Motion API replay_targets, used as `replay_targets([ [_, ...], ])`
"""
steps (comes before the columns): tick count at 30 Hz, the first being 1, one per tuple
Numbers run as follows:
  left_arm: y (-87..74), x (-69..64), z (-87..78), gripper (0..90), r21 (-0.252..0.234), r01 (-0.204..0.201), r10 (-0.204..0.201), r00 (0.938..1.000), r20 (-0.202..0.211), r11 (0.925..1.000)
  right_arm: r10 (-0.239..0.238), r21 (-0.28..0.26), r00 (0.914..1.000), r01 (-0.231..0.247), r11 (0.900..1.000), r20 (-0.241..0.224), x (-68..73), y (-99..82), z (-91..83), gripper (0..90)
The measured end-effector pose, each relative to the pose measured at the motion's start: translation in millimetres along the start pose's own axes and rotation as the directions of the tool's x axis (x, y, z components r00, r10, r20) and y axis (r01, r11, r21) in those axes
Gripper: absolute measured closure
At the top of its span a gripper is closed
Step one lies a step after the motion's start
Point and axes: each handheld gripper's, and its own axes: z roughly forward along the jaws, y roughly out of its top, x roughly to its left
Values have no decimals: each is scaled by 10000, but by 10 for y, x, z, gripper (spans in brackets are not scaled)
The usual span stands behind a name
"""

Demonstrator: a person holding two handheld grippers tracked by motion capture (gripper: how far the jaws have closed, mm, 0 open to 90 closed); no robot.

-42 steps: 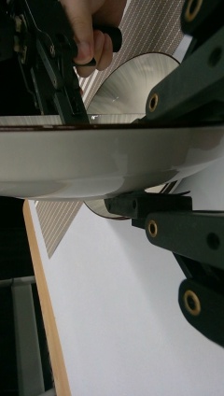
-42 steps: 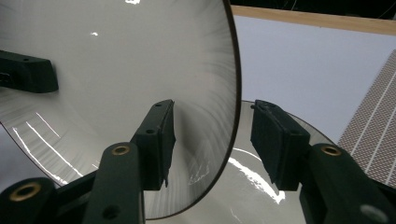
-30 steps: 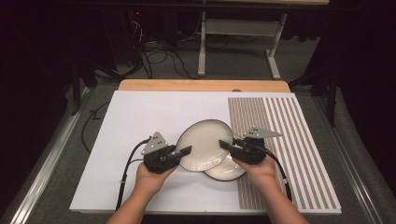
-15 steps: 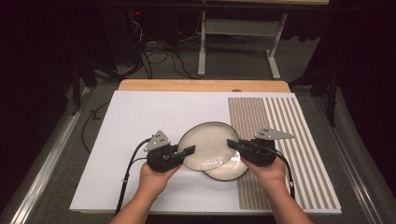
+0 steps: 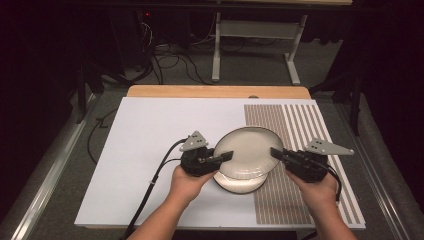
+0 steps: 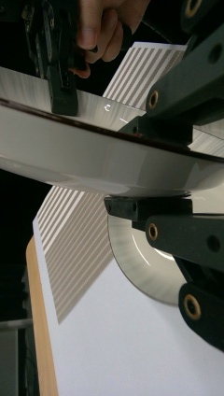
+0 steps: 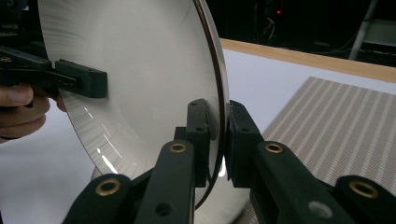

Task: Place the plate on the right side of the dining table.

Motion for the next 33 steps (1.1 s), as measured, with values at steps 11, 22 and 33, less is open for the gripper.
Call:
replay_targets([
  [11,86,-214,509,716,598,-225,193,9984,530,9980,383,-22,9968,-382,9993,695,-313,-169,-430,846],
  [22,142,-353,823,741,993,-550,496,9972,551,9935,662,-288,9897,-630,9976,1266,-500,-324,-743,857],
  [33,155,-395,1041,780,1186,-527,483,9980,401,9915,1060,-483,9789,-990,9939,1749,-649,-409,-874,862],
])
